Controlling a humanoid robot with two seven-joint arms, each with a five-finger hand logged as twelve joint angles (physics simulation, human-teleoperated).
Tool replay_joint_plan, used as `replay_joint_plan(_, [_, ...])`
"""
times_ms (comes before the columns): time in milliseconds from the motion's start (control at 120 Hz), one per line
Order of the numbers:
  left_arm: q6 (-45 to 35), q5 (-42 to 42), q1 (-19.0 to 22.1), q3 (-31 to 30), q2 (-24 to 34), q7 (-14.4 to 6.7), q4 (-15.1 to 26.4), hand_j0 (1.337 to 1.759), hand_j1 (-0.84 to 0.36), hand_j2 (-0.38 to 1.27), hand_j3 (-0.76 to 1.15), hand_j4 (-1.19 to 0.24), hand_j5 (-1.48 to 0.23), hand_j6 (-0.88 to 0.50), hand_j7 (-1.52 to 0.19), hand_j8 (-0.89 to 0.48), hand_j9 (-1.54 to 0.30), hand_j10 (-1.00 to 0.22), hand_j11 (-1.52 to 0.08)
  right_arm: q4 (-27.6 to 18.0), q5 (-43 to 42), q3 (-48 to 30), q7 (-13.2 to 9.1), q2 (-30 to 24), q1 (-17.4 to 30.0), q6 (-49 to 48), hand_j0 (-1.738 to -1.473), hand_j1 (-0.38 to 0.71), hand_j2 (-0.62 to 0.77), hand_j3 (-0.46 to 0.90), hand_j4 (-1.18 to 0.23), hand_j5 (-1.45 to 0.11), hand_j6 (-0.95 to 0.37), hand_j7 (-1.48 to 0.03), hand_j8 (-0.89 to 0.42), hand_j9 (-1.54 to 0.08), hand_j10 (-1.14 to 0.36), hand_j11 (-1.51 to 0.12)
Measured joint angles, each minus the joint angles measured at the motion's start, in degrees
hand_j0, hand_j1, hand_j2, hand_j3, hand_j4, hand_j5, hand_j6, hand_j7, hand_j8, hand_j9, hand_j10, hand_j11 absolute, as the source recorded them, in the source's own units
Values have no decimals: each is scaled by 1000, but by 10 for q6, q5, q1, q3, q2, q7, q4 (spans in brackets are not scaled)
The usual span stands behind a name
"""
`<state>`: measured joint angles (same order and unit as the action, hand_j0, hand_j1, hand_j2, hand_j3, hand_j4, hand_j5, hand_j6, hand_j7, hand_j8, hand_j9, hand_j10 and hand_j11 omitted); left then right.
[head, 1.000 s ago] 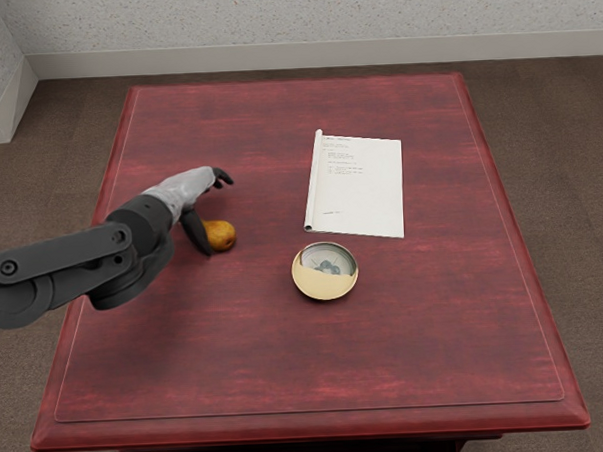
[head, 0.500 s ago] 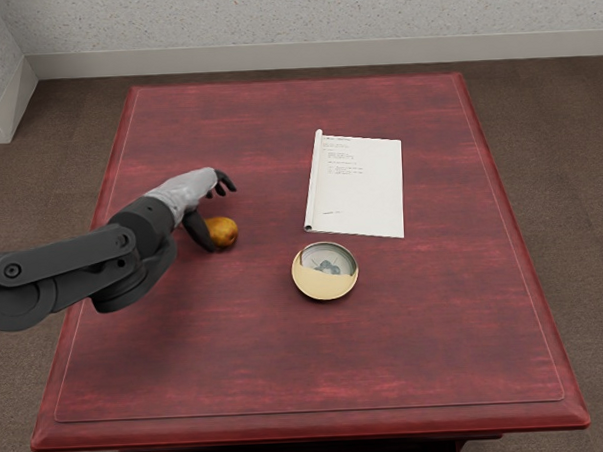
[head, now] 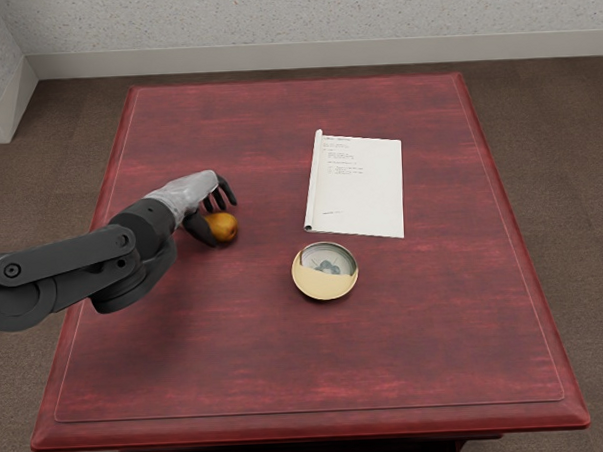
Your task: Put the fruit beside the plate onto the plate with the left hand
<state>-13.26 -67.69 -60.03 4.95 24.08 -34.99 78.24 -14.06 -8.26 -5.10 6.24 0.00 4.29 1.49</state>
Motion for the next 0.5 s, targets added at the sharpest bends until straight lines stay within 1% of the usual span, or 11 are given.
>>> replay_joint_plan(83, [4,1,0,0,1,0,0,1658,-274,164,0,-534,-698,-534,-698,-534,-699,-534,-699,0,0,0,0,0,0,0,-1658,-331,-3,0,-15,-20,-15,-20,-15,-20,-15,-20])
replay_joint_plan(133, [5,2,0,1,1,0,1,1657,-285,181,0,-551,-717,-526,-719,-537,-719,-546,-718,0,0,0,0,0,0,0,-1658,-331,-3,0,-15,-20,-15,-20,-15,-20,-15,-20])
replay_joint_plan(292, [13,5,-1,3,3,0,1,1657,-309,291,0,-617,-791,-537,-797,-541,-801,-573,-802,0,0,0,0,0,0,0,-1658,-331,-3,0,-15,-20,-15,-20,-15,-20,-15,-20])
replay_joint_plan(400, [23,12,-2,5,4,0,1,1655,-304,375,0,-684,-850,-560,-867,-541,-876,-585,-883,0,0,0,0,0,0,0,-1658,-331,-3,0,-15,-20,-15,-20,-15,-20,-15,-20])
replay_joint_plan(500, [27,14,-1,6,4,0,1,1654,-287,443,0,-724,-879,-593,-902,-576,-914,-610,-926,0,0,0,0,0,0,0,-1658,-331,-3,0,-15,-20,-15,-20,-15,-20,-15,-20])
